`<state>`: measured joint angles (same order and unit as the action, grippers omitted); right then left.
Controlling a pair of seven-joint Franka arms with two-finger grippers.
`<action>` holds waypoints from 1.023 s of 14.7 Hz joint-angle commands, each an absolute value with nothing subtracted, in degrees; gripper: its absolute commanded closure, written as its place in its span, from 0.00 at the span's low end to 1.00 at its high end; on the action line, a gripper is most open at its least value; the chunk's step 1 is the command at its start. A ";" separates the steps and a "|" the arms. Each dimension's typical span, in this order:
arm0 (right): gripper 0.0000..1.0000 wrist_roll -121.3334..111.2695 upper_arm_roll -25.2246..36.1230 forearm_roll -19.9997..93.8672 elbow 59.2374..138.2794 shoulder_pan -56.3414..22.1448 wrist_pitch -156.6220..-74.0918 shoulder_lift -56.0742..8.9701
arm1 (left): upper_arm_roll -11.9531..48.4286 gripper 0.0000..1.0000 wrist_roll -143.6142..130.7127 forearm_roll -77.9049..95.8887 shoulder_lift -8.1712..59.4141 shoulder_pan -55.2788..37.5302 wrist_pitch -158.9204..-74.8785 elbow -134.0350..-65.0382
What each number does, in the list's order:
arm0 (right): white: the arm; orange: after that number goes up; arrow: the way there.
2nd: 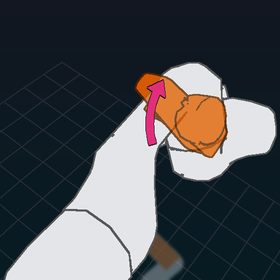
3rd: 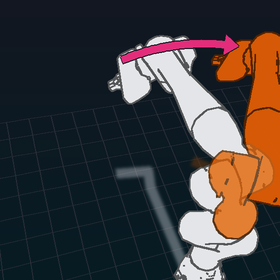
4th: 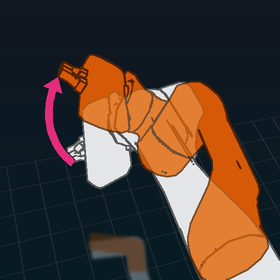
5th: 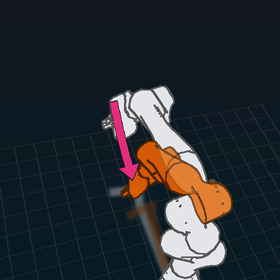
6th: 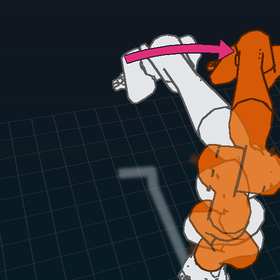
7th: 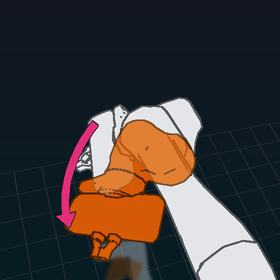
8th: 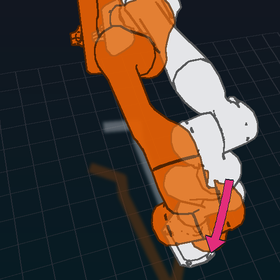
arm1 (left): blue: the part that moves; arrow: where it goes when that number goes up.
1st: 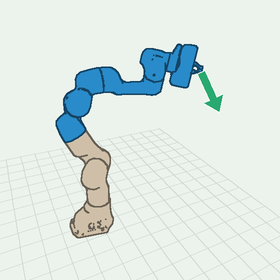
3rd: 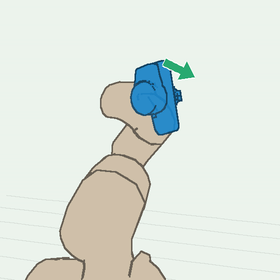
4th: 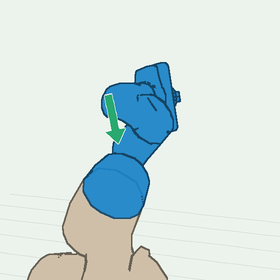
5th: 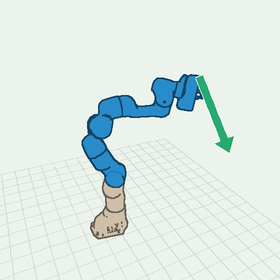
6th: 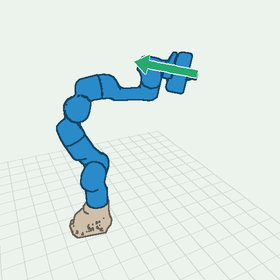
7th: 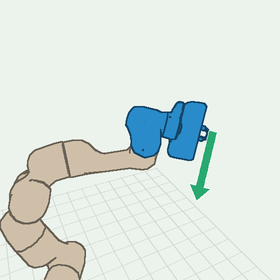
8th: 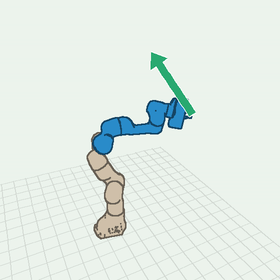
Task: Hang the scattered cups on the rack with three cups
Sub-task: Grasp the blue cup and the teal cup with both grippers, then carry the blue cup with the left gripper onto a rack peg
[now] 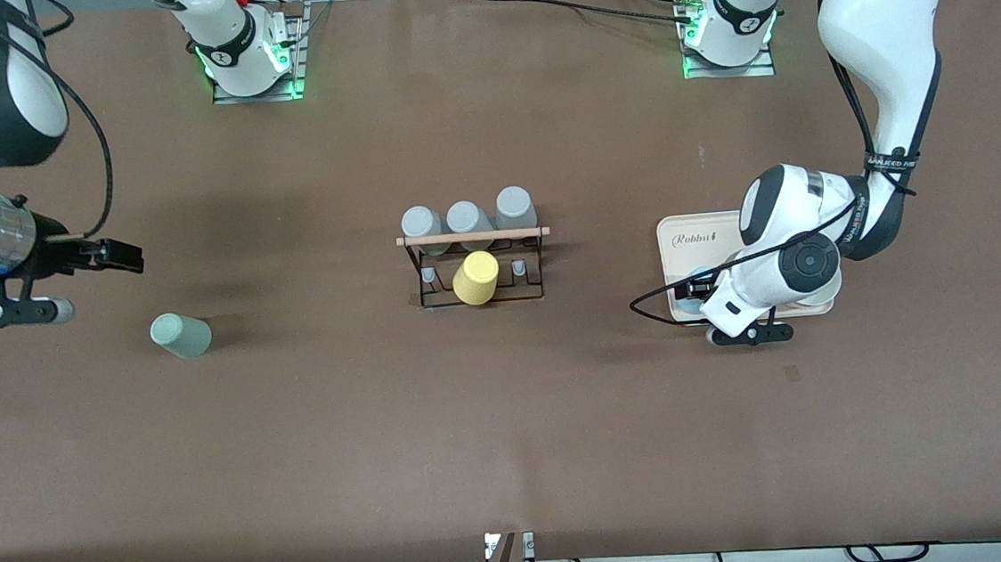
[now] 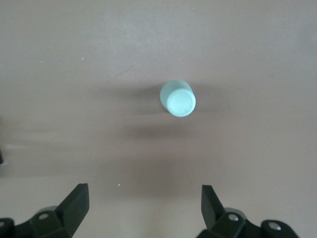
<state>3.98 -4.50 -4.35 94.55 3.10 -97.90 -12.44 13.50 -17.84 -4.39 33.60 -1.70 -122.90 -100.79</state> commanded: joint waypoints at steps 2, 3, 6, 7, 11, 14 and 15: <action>0.00 -0.86 -4.75 -5.45 95.70 5.71 -104.83 -18.27 | 13.54 0.52 -19.07 -5.80 31.64 -3.25 -124.01 -102.83; 0.00 -2.53 -4.75 -5.45 96.41 6.76 -107.38 -19.85 | 13.62 0.67 -18.99 -5.80 31.64 -3.34 -123.93 -102.83; 0.00 -5.70 -4.75 -5.45 97.38 8.52 -113.36 -24.33 | 13.71 0.86 -18.37 -5.80 31.29 -3.34 -123.31 -102.13; 0.00 -6.50 -4.75 -5.45 98.25 9.05 -115.99 -25.39 | 13.71 0.92 -18.46 -5.80 30.24 -3.51 -122.88 -102.04; 0.00 -7.73 -4.75 -5.45 104.23 9.58 -127.07 -27.59 | 14.41 0.99 -26.58 -1.78 30.49 -6.32 -110.87 -89.51; 0.00 -7.73 -4.75 -5.45 105.90 9.67 -128.50 -28.39 | 14.41 0.99 -37.50 7.97 31.38 -7.64 -106.35 -82.37; 0.00 -7.73 -4.75 -5.45 106.26 9.67 -128.50 -28.39 | 14.41 0.99 -41.01 10.52 31.38 -8.17 -106.35 -81.22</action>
<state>-6.74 -4.28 -4.89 104.52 9.11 -127.58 -29.44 14.51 -35.16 6.12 30.35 -7.19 -108.26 -85.03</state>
